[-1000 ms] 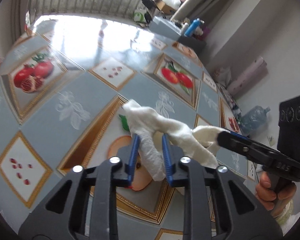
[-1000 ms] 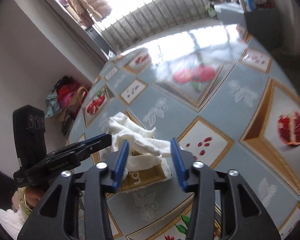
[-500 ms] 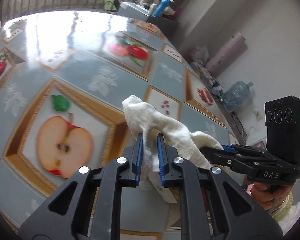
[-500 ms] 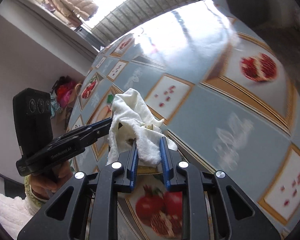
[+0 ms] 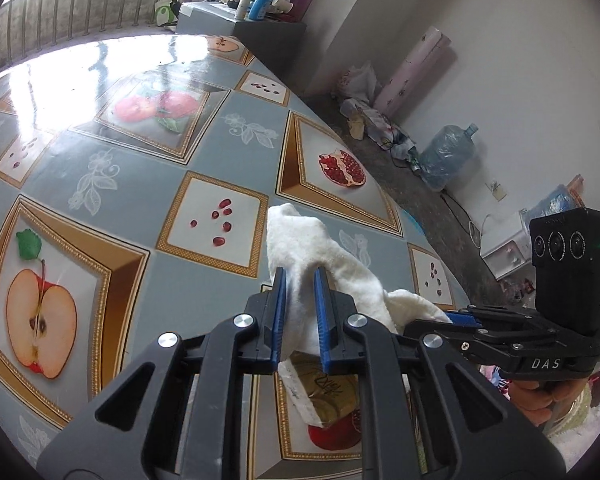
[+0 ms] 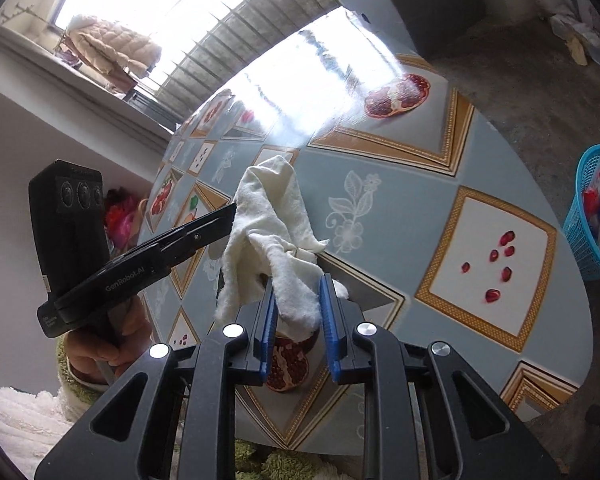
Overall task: Collect trash
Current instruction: 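Grasp a white glove with the right gripper while the left grasps the other glove, then lift the glove with the right gripper while the left releases its glove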
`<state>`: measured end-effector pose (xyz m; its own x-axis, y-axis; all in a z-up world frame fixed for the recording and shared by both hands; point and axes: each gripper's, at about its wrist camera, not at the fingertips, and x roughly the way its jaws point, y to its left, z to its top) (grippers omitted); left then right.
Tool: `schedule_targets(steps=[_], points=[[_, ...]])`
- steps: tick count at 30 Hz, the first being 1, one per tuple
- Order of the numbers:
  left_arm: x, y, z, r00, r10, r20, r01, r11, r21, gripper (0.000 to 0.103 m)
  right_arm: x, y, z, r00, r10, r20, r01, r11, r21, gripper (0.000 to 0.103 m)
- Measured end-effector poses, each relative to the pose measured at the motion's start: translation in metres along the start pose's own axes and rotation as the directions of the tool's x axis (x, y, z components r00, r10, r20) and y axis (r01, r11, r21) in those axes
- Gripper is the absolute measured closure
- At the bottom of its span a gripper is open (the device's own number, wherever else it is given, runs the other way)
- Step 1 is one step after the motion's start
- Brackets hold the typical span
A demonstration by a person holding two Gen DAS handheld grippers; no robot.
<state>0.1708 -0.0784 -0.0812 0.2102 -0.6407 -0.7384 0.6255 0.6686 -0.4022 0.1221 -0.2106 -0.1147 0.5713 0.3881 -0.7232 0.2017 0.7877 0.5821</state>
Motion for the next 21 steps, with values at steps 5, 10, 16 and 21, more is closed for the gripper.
schedule_targets(steps=[5, 10, 16, 21], points=[[-0.005, -0.003, 0.001, 1.000, 0.017, 0.013, -0.017, 1.000, -0.002, 0.083, -0.010, -0.007, -0.003, 1.000, -0.004, 0.018, 0.004, 1.000, 0.021, 0.081], [-0.027, 0.005, -0.001, 0.998, 0.030, 0.057, -0.029, 0.999, -0.015, 0.069, -0.018, -0.009, -0.004, 0.999, -0.019, 0.038, 0.018, 0.999, 0.028, 0.072], [-0.056, 0.017, -0.005, 0.992, 0.053, 0.116, -0.049, 0.998, -0.039, 0.068, -0.030, -0.007, 0.002, 0.996, -0.032, 0.088, 0.031, 0.999, 0.018, 0.063], [-0.071, 0.027, -0.012, 0.989, 0.076, 0.125, -0.068, 0.995, -0.070, 0.068, -0.036, -0.003, 0.015, 0.993, -0.013, 0.114, 0.013, 1.000, -0.004, 0.059]])
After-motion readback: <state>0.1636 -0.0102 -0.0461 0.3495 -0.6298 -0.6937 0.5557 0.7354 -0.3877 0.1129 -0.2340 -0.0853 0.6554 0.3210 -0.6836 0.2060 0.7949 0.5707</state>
